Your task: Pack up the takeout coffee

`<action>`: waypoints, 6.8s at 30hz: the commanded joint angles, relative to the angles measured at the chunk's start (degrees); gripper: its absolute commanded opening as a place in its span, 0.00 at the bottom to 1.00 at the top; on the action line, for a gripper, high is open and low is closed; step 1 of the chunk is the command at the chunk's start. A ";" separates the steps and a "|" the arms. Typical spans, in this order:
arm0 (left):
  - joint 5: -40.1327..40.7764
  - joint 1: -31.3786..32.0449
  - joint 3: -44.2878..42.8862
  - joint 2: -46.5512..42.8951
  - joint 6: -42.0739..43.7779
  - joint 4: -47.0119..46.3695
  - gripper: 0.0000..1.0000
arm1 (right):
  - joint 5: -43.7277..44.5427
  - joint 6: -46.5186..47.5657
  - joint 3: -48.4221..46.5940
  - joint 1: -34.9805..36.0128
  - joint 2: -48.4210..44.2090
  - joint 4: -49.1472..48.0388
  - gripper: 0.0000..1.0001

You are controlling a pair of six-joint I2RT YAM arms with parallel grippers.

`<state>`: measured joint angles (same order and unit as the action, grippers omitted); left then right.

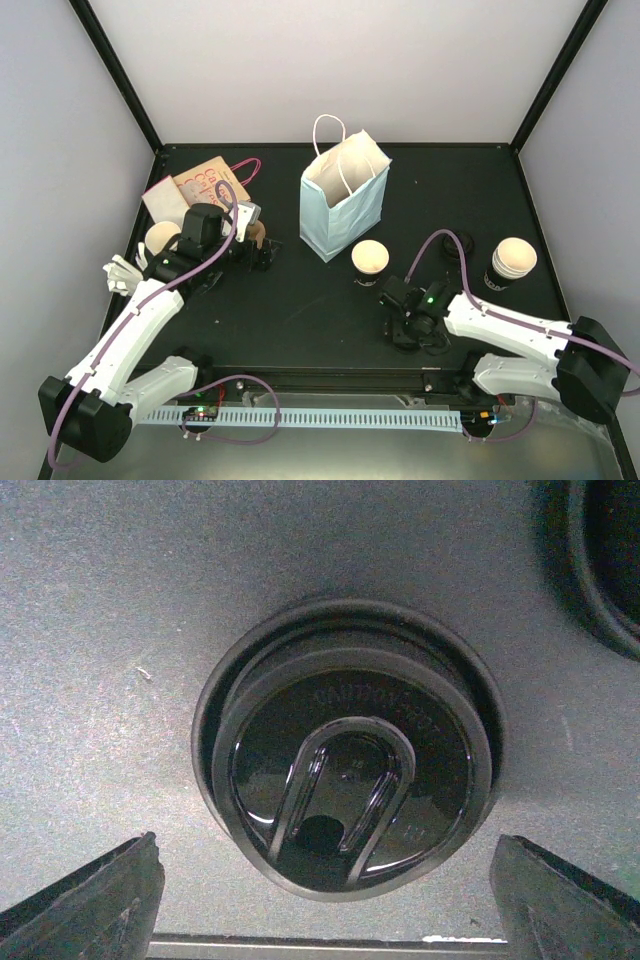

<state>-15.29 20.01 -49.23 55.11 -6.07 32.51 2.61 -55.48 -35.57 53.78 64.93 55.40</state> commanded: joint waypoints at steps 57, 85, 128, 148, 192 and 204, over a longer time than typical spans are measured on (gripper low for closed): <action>-1.05 0.29 -0.25 -0.36 0.88 -1.15 0.99 | 14.79 9.87 -25.64 -4.98 10.14 6.82 0.73; -1.66 0.29 -0.39 0.27 1.06 -1.25 0.99 | 10.27 24.34 -39.29 -10.65 22.65 0.47 0.71; -1.54 0.29 -0.40 0.52 1.14 -1.14 0.99 | 6.48 25.60 -40.18 -10.74 25.28 0.42 0.69; -1.74 0.29 -0.36 0.93 1.23 -1.04 0.99 | 5.94 27.61 -41.84 -10.78 30.45 2.28 0.69; -14.41 7.89 11.70 9.48 -26.64 -25.39 0.99 | -1.99 36.02 -42.21 -0.08 31.53 9.09 0.64; -23.74 7.68 14.69 16.17 -30.98 -35.20 0.79 | -3.35 37.18 -43.77 2.73 33.60 9.24 0.64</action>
<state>-36.10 28.08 -34.94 70.67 -35.31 2.26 3.79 -18.70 -80.09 55.18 95.68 63.16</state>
